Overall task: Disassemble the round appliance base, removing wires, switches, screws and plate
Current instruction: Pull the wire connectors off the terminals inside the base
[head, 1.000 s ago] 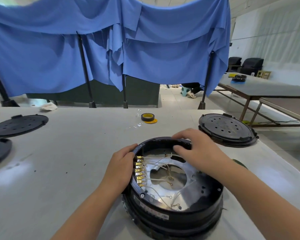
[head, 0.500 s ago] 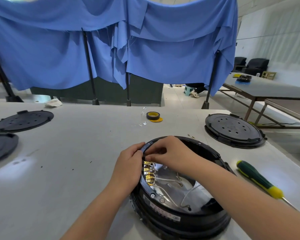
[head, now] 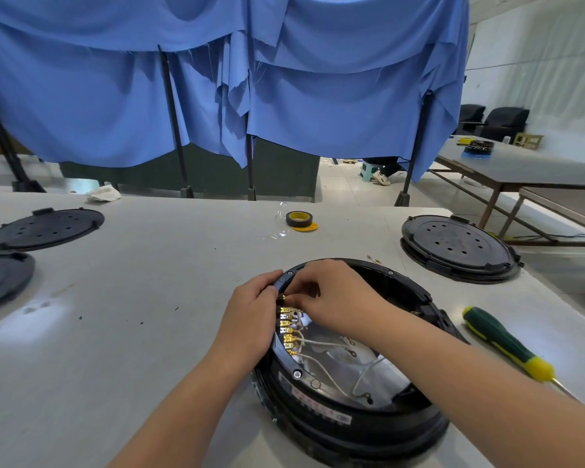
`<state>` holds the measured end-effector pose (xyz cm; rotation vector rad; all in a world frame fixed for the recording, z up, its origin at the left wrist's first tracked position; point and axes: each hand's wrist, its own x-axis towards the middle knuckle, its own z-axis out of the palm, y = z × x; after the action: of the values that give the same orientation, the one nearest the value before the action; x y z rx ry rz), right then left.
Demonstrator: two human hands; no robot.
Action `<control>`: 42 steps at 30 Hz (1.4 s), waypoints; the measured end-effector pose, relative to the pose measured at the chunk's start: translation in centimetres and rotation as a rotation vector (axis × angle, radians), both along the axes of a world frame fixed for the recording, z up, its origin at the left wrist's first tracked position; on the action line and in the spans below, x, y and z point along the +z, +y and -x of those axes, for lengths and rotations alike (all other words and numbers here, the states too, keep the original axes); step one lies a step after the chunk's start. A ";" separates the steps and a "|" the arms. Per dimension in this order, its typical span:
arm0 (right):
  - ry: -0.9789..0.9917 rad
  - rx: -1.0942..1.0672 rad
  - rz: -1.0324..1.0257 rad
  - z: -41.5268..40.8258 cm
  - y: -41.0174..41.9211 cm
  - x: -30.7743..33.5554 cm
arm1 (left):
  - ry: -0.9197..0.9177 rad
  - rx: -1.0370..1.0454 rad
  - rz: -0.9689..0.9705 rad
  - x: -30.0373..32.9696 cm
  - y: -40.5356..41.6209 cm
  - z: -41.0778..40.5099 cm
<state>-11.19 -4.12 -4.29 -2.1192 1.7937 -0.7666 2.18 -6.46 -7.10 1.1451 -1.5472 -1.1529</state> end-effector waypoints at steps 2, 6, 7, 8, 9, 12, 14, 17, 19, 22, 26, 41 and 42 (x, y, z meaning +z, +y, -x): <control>0.001 -0.020 -0.005 -0.1 0.0 -0.2 | 0.016 -0.008 0.005 0.0 0.1 0.0; 0.002 -0.022 -0.021 -0.2 0.0 -0.1 | 0.028 -0.012 0.004 0.1 0.0 0.1; 0.009 -0.020 -0.020 -0.2 0.1 -0.1 | 0.031 -0.011 0.005 0.1 0.0 0.0; 0.020 -0.019 -0.015 -0.3 0.1 -0.1 | 0.031 -0.011 0.005 0.1 0.1 0.0; 0.034 -0.019 -0.007 -0.3 0.1 0.0 | 0.026 -0.012 0.006 0.0 0.0 0.0; 0.061 -0.027 0.016 -0.3 0.3 0.0 | 0.026 -0.002 0.007 -0.1 0.0 0.0; 0.072 -0.037 0.017 -0.3 0.4 0.0 | 0.029 -0.007 0.016 -0.1 -0.1 0.0; 0.049 -0.075 0.007 0.2 0.6 0.0 | 0.019 -0.003 0.025 -0.1 -0.1 0.0; -0.007 -0.090 0.004 0.7 0.8 0.1 | 0.012 0.007 0.026 -0.1 -0.3 0.0; -0.076 -0.099 0.051 1.1 1.0 0.1 | 0.008 0.003 0.030 -0.1 -0.2 0.0; -0.164 -0.134 0.129 1.4 1.0 0.4 | 0.011 -0.007 0.034 -0.1 -0.2 0.0; -0.718 -0.335 0.100 7.1 -0.5 9.7 | -0.007 0.007 0.007 -0.4 -0.3 -0.1; -0.670 -0.363 0.115 7.6 -1.1 9.6 | -0.009 0.007 0.007 -0.4 -0.3 -0.2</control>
<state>-18.80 -5.17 5.28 -1.3394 1.7670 -1.4835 2.35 -6.73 -7.51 1.1518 -1.5515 -1.1387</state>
